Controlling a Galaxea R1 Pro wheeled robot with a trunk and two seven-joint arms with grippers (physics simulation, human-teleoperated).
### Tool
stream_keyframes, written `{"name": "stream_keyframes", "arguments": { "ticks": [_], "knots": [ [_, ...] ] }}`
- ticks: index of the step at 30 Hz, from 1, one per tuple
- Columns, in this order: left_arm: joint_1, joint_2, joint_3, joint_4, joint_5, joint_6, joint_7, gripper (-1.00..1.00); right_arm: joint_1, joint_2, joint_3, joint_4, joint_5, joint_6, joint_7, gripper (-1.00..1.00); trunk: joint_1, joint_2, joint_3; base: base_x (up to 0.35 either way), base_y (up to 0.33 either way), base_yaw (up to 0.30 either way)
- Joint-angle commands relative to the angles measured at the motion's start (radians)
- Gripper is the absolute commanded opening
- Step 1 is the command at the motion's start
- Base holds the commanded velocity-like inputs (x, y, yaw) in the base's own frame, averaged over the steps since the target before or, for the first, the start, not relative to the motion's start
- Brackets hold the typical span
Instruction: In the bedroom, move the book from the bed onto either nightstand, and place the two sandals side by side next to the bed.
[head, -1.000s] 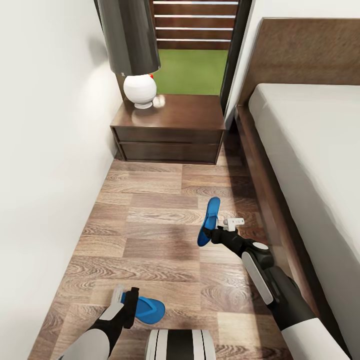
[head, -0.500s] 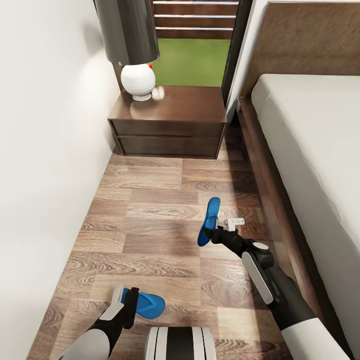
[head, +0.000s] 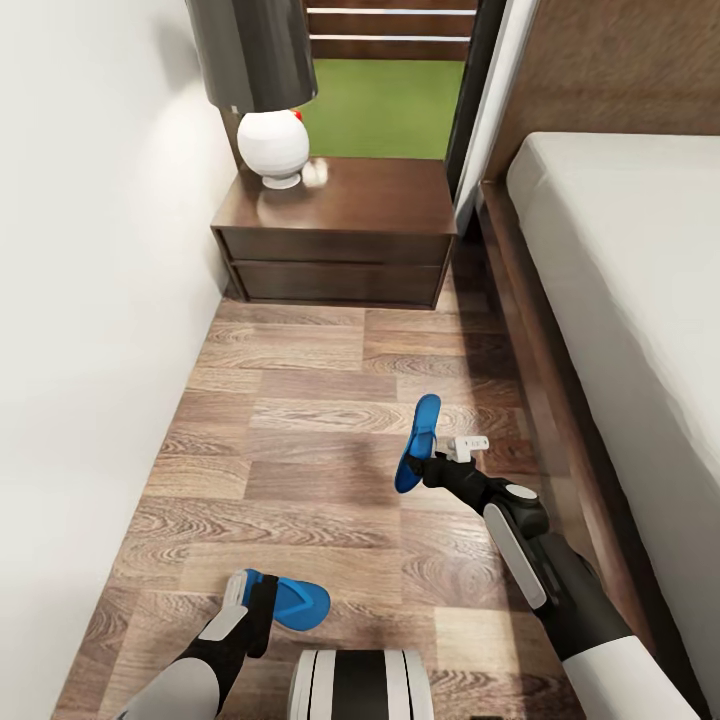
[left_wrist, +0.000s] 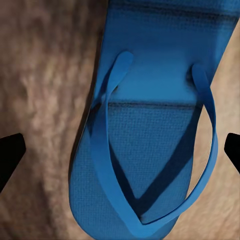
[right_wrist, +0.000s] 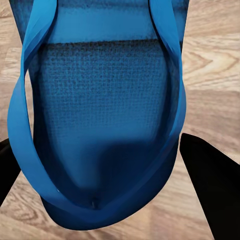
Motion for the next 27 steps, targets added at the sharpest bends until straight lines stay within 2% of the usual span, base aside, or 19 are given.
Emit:
{"name": "stream_keyframes", "arguments": {
  "ticks": [1, 27],
  "knots": [
    [0.0, -0.001, 0.0, -0.004, 0.009, 0.006, 0.006, 1.0, -0.001, -0.001, 0.001, -0.001, -0.002, 0.004, 0.0, -1.0, 0.0, 0.0, -0.001, 0.0, 0.0, 0.0],
    [0.0, -0.001, -0.001, -0.004, 0.009, 0.01, 0.006, 1.0, -0.001, -0.001, 0.001, -0.002, -0.002, 0.004, -0.001, -1.0, 0.0, 0.0, -0.001, 0.0, -0.012, 0.0]
  ]
}}
